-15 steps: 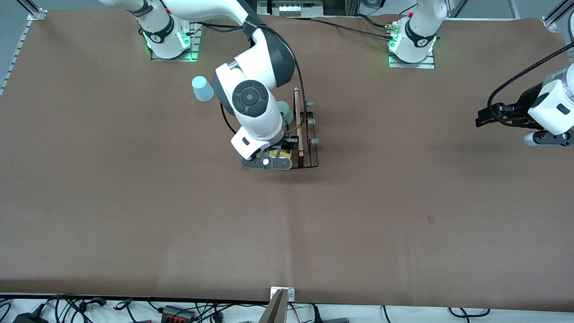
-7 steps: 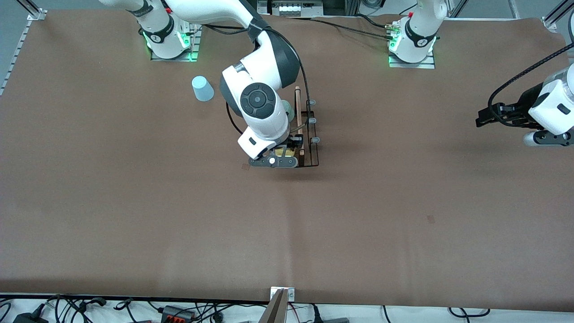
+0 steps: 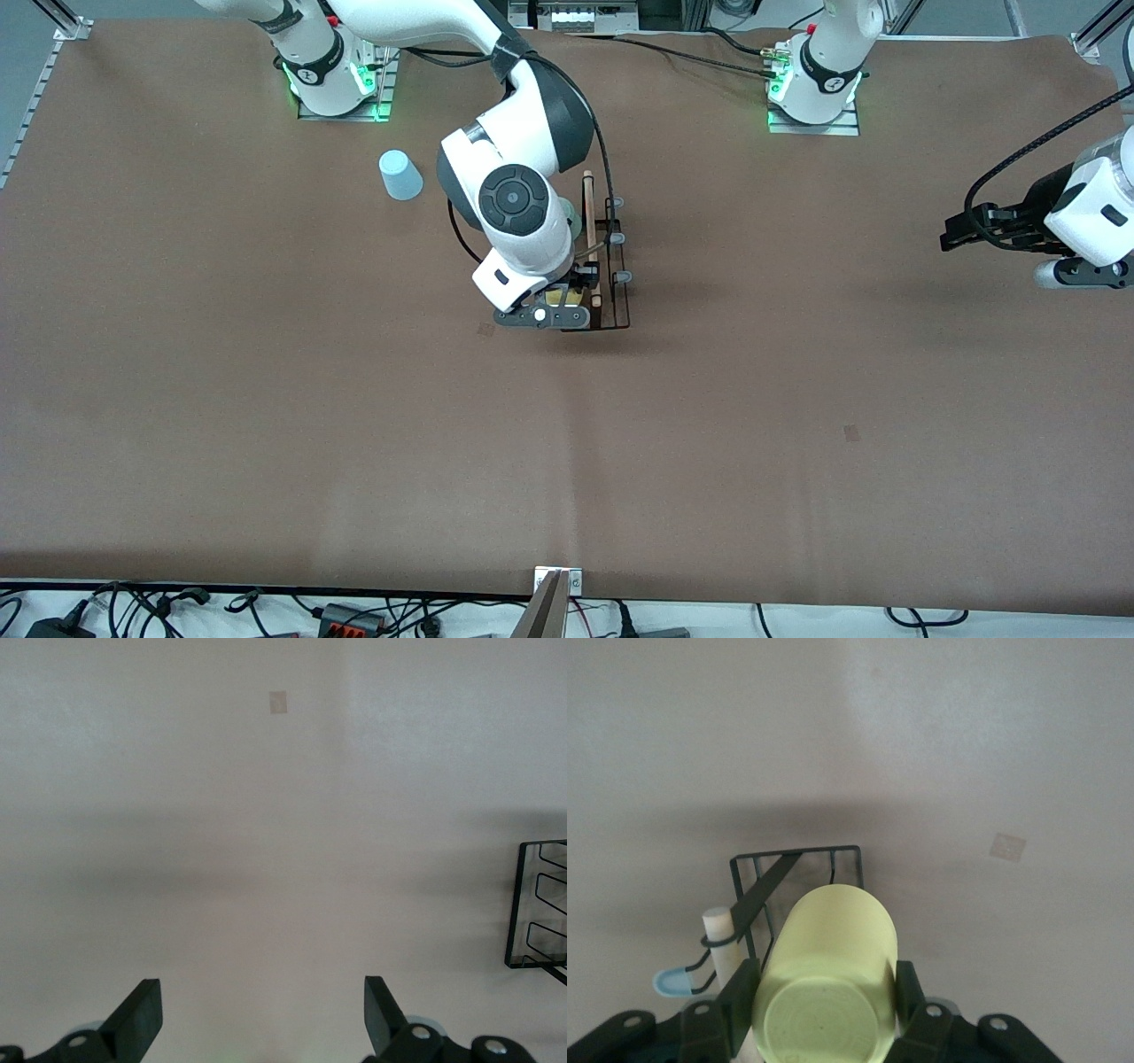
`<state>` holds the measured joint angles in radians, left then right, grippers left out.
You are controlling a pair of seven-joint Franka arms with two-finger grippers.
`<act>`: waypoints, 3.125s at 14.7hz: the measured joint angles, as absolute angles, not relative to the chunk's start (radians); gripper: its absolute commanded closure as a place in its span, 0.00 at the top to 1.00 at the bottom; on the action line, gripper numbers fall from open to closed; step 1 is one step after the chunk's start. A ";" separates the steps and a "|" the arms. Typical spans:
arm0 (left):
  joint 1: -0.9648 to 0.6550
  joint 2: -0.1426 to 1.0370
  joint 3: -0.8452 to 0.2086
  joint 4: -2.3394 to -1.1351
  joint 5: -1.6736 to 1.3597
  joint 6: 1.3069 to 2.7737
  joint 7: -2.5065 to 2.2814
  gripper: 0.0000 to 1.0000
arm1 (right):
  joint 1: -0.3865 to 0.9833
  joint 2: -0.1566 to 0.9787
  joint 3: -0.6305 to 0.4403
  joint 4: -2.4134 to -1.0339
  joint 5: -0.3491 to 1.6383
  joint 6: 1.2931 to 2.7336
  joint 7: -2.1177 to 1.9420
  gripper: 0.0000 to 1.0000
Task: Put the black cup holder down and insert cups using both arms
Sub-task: 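Hang the yellow cup on a rack peg with the right gripper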
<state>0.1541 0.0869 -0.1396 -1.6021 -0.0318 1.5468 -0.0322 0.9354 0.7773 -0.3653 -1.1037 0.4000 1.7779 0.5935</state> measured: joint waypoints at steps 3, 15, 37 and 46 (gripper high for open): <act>0.154 0.087 -0.140 -1.602 -0.032 1.547 -0.032 1.00 | 0.936 0.777 -0.365 -1.104 0.400 1.772 0.594 0.29; 0.154 0.087 -0.140 -1.602 -0.032 1.547 -0.032 1.00 | 0.936 0.796 -0.364 -1.106 0.400 1.772 0.594 0.29; 0.155 0.087 -0.139 -1.602 -0.032 1.547 -0.032 1.00 | 0.950 0.821 -0.391 -1.096 0.400 1.812 0.595 1.00; 0.155 0.087 -0.139 -1.602 -0.032 1.547 -0.032 1.00 | 0.942 0.678 -0.530 -1.088 0.398 1.677 0.586 1.00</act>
<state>0.1552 0.0869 -0.1392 -1.6020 -0.0318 1.5468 -0.0322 0.9417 0.6776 -0.5296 -1.0878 0.3982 1.6771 0.5861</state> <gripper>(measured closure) 0.000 0.000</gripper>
